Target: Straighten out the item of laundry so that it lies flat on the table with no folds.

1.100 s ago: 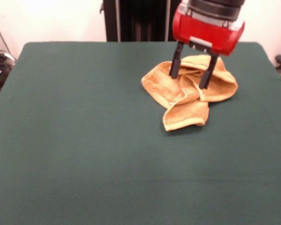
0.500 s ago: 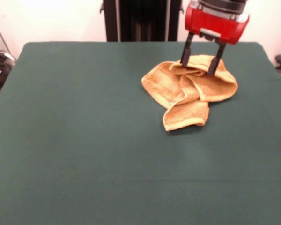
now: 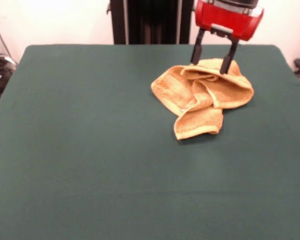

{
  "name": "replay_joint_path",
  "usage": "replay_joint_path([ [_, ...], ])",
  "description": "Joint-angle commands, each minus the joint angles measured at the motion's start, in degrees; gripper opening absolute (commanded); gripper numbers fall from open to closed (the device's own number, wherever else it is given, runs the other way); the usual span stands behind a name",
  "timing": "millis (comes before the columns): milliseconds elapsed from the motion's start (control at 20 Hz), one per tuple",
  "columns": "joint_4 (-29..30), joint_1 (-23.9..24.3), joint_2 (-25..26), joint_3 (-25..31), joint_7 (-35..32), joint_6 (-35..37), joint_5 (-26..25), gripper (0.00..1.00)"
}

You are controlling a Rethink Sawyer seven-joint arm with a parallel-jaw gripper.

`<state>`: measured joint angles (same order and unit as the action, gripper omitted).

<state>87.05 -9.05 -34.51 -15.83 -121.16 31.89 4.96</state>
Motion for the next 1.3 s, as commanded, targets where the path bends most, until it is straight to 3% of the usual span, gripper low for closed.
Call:
replay_joint_path([
  [50, -10.9, -0.6, 10.4, 5.8, -4.6, 4.8, -0.5, 1.00],
  [250, -10.9, -2.1, 10.0, 5.8, -10.9, 12.5, 3.8, 1.00],
  [600, -5.5, -1.7, 7.5, 5.6, -13.4, 21.9, 7.4, 1.00],
  [750, -6.8, -1.2, 8.4, 4.4, -10.0, 20.3, 5.4, 1.00],
  [1100, -20.5, 2.6, 14.4, 4.6, -3.2, 21.6, 0.9, 1.00],
  [1300, -15.5, 2.6, 13.9, 5.7, -6.4, 16.4, 2.7, 1.00],
])
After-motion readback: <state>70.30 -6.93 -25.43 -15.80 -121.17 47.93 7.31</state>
